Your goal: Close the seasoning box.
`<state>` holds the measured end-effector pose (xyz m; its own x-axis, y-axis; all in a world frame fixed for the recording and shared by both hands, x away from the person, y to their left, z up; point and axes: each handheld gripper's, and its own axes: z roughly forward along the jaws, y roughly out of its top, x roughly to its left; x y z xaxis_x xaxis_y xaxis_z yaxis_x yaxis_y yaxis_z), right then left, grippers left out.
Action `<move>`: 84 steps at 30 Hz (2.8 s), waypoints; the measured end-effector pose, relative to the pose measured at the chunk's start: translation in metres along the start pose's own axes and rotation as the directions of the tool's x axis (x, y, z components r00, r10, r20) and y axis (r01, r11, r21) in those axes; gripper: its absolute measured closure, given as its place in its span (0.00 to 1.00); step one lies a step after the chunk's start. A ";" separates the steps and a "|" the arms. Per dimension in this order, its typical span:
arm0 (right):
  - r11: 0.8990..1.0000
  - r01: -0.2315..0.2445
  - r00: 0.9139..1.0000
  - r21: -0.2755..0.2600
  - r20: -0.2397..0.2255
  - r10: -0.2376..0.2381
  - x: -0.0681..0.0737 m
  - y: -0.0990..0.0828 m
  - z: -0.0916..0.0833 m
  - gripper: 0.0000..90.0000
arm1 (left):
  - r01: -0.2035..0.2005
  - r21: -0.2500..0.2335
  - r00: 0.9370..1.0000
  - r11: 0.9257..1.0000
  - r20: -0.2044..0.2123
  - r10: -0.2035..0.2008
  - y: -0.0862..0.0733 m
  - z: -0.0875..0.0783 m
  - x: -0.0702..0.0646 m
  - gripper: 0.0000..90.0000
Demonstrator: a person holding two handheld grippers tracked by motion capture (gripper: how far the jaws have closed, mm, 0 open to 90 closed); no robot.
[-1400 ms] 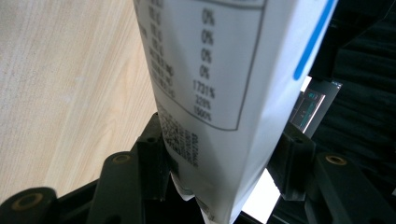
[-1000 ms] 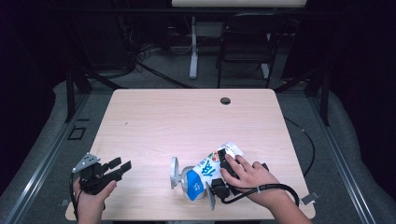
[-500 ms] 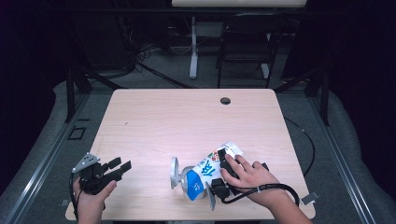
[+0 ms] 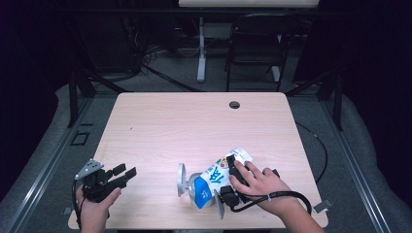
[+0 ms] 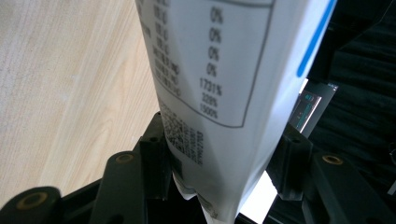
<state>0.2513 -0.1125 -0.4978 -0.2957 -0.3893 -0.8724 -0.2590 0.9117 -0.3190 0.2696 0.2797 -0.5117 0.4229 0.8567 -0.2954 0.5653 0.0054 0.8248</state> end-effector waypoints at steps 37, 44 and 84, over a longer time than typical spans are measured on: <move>0.999 0.031 0.999 0.013 0.027 -0.032 0.002 0.001 -0.001 0.57 | 0.007 0.004 1.000 1.000 -0.005 -0.007 -0.001 0.000 0.002 0.53; 0.999 0.032 0.999 0.013 0.031 -0.032 0.002 0.001 -0.002 0.57 | 0.008 0.000 1.000 1.000 -0.005 -0.008 -0.001 0.000 0.002 0.53; 0.999 0.044 0.998 0.017 0.038 -0.044 0.003 0.002 -0.003 0.60 | 0.012 -0.001 1.000 1.000 -0.008 -0.012 -0.001 0.000 0.003 0.53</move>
<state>0.2478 -0.1121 -0.4996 -0.2486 -0.4240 -0.8709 -0.2559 0.8959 -0.3631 0.2701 0.2823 -0.5132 0.4106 0.8606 -0.3011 0.5693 0.0160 0.8220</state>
